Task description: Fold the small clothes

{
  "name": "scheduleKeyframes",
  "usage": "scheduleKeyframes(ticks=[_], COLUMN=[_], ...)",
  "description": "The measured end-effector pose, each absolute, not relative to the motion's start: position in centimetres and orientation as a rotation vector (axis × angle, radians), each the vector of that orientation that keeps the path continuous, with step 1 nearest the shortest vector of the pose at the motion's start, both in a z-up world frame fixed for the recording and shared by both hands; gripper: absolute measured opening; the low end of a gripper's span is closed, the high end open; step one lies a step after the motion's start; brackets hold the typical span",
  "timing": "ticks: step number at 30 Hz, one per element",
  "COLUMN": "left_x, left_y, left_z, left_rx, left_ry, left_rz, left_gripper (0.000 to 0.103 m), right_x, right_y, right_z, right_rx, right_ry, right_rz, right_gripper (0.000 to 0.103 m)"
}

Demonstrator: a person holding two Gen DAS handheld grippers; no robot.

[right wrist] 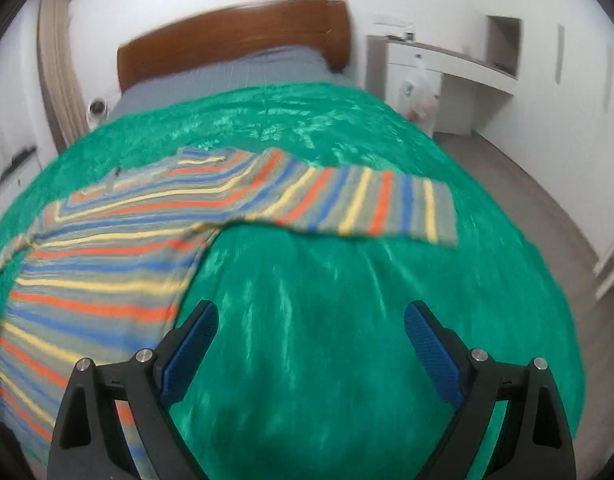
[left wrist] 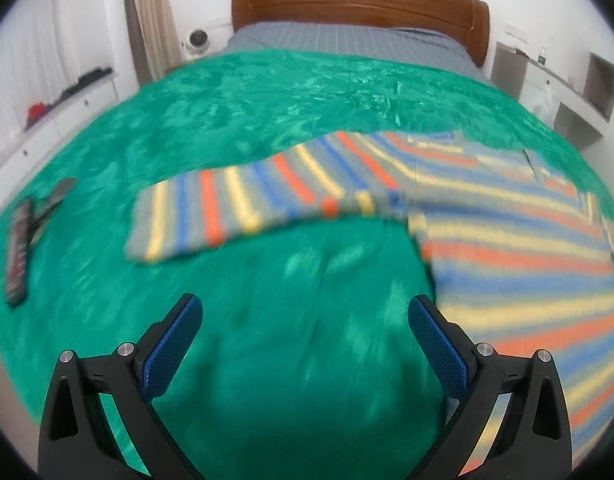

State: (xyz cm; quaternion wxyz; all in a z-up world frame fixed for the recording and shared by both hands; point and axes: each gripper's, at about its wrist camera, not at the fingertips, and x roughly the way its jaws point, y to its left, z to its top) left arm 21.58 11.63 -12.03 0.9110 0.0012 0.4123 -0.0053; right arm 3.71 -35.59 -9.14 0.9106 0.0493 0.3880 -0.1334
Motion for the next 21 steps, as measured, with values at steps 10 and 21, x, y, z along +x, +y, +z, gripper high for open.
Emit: scheduleKeyframes(ticks=[10, 21], left_x=[29.4, 29.4], left_y=[12.5, 12.8], left_z=[-17.4, -17.3], left_rx=[0.024, 0.021], left_ry=[0.890, 0.891], left_rz=[0.111, 0.107], left_gripper=[0.103, 0.103], right_x=[11.1, 11.0], right_y=[-40.4, -40.9], right_z=[-15.9, -16.7], right_rx=[0.135, 0.142], right_ry=[0.919, 0.876], right_rz=[-0.324, -0.313], right_gripper=[0.103, 0.103])
